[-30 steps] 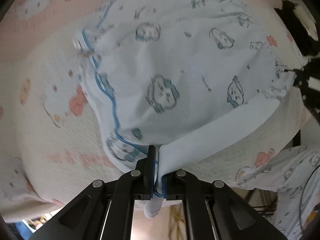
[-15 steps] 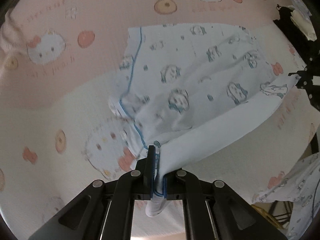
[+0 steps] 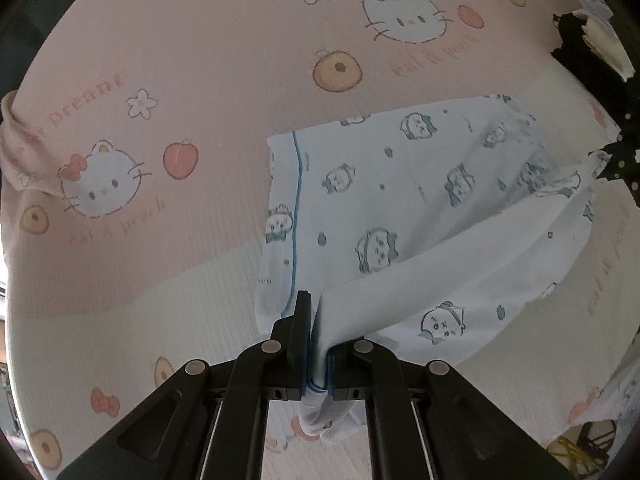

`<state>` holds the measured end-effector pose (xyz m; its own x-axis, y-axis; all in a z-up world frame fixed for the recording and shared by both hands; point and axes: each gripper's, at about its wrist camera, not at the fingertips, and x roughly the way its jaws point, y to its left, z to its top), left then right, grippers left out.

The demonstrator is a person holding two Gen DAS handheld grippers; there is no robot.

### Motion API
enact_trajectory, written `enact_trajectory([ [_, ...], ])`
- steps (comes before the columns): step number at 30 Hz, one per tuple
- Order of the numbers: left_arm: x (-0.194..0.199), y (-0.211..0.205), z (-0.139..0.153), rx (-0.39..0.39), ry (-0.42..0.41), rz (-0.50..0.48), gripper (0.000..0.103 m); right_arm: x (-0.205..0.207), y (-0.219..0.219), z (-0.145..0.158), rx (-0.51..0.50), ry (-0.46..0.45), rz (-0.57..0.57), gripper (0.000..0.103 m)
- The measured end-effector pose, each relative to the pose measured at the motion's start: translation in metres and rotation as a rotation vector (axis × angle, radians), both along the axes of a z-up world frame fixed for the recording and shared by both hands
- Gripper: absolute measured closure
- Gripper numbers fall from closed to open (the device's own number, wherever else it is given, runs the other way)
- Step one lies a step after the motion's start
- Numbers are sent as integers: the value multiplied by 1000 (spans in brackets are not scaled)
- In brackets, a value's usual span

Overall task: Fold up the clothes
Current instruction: 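Lift the garment with both grippers and fold it over onto itself, then open both grippers and release the folded garment onto the bed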

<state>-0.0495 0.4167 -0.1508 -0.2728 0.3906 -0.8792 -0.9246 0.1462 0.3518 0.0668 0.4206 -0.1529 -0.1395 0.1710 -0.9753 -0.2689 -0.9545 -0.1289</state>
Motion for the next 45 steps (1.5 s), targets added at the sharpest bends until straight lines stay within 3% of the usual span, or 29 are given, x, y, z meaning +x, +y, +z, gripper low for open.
enact_trajectory([
  [13,-11,78,-11,23,-13,43,99,-28,50,-7,-88,32,-95,97],
  [21,-12,113,-26,-11,8,78,98,-46,79,-29,-151,28,-173,97],
  [30,-19,145,-44,-79,-38,153,98,-62,95,-41,-158,9,-211,97],
  [35,-28,158,-48,-76,-133,211,97,-72,98,-48,-139,-18,-220,97],
  [39,-46,167,-58,-131,-292,273,97,-79,101,-52,-140,-26,-229,97],
  [42,-62,168,-63,-175,-386,336,97,-78,107,-51,-122,-22,-253,84],
  [44,-70,167,-61,-184,-435,362,96,-75,110,-48,-101,-16,-269,58],
  [45,-73,167,-59,-191,-456,372,94,-74,111,-46,-87,-6,-269,51],
])
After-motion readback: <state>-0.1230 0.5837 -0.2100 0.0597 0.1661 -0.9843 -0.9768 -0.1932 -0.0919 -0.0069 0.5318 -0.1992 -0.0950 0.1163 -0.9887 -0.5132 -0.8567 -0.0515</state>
